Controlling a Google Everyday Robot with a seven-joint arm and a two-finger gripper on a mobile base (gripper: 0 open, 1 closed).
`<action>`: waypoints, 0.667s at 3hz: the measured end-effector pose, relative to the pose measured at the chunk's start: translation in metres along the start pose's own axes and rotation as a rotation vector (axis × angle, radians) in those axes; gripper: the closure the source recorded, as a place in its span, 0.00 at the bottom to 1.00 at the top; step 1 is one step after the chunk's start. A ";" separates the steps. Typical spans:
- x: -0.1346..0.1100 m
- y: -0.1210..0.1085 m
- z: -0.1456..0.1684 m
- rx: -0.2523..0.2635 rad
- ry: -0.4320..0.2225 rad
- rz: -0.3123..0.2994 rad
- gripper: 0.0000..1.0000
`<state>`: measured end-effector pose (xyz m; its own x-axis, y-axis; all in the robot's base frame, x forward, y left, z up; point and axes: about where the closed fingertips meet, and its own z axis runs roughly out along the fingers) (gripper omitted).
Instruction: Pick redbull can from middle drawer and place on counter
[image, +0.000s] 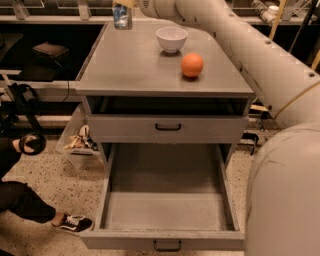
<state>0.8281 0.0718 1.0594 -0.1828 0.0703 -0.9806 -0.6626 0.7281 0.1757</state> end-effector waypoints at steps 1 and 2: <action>0.048 -0.073 -0.012 0.064 -0.118 0.133 1.00; 0.102 -0.123 -0.030 0.153 -0.209 0.196 1.00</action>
Offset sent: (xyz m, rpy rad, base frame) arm 0.0326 -0.0761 -0.1142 0.6682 -0.1449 -0.3123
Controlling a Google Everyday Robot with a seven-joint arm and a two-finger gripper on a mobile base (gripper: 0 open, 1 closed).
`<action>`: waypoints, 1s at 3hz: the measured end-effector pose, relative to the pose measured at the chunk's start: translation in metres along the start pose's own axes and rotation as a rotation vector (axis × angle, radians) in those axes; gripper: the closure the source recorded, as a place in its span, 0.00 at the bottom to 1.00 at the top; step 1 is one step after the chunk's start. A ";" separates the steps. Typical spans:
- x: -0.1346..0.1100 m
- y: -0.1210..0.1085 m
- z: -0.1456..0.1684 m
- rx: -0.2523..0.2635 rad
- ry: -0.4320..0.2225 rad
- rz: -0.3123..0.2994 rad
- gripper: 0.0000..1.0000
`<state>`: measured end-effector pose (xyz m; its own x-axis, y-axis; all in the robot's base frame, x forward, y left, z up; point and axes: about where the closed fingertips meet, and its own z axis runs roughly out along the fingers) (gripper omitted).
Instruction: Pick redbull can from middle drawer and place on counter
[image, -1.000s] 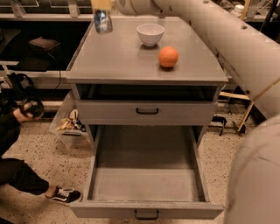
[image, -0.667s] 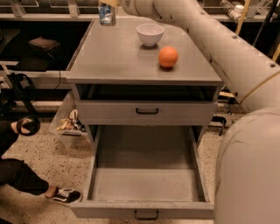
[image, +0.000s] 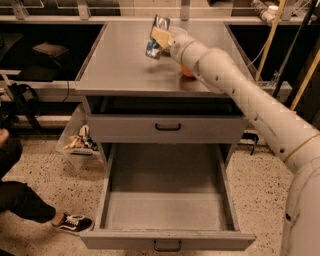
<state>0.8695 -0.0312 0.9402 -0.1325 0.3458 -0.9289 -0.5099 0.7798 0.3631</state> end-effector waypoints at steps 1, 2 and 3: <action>0.003 -0.012 -0.003 0.024 -0.035 0.014 1.00; 0.003 -0.012 -0.003 0.024 -0.035 0.014 1.00; 0.020 0.012 -0.013 -0.022 0.002 0.032 1.00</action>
Offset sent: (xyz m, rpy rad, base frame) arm 0.0030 -0.0097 -0.0077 0.0265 -0.0112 -0.0341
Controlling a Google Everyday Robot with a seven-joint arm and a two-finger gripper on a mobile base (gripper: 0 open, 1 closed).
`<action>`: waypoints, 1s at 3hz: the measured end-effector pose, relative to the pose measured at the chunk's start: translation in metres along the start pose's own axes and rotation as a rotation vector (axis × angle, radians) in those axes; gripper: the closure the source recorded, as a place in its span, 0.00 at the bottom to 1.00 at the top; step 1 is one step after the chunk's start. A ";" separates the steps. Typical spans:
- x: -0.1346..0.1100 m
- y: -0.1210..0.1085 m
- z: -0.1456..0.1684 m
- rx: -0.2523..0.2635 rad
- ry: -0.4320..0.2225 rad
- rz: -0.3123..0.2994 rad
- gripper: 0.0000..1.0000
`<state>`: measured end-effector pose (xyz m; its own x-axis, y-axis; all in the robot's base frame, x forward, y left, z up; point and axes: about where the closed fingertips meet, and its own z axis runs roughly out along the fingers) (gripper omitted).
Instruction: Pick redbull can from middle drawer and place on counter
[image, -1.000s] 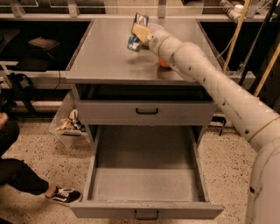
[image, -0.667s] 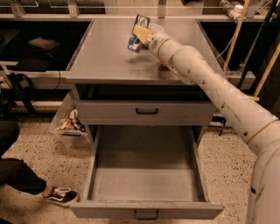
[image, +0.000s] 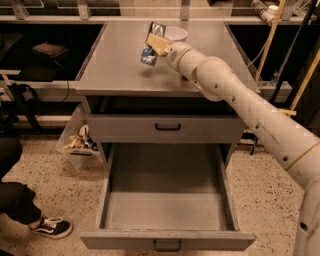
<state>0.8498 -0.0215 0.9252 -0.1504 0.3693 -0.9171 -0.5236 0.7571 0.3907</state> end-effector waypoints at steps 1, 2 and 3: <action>0.004 0.005 0.000 -0.008 0.005 0.006 0.81; 0.004 0.005 0.000 -0.008 0.005 0.006 0.58; 0.004 0.005 0.000 -0.008 0.005 0.006 0.35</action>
Offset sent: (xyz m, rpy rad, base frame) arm -0.0029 0.0050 -0.0016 0.0033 0.0039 0.0095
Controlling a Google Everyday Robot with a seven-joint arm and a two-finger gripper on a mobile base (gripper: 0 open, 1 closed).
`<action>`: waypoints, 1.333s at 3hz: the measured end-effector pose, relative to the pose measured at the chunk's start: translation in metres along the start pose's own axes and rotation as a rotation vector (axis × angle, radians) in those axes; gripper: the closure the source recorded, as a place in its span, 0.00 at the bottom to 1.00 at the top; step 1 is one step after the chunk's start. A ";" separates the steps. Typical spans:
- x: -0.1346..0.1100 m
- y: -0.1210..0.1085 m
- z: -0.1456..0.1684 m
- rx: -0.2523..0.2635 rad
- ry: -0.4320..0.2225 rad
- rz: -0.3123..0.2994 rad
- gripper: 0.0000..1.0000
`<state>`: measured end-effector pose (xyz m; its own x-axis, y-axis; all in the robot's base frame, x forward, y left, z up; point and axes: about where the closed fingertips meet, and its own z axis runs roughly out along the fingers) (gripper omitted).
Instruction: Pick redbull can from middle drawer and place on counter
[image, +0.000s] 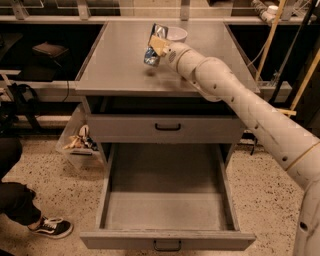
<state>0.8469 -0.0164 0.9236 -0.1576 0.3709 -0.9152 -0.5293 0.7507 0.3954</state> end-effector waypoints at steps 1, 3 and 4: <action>0.000 0.000 0.000 0.000 0.000 0.000 0.12; 0.000 0.000 0.000 0.000 0.000 0.000 0.00; -0.009 0.001 -0.006 0.013 0.033 -0.051 0.00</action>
Offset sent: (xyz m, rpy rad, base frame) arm 0.0000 0.0000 0.0000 0.0000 0.0000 0.0000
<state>0.8430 -0.0222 0.9319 -0.1576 0.3138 -0.9363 -0.5269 0.7752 0.3485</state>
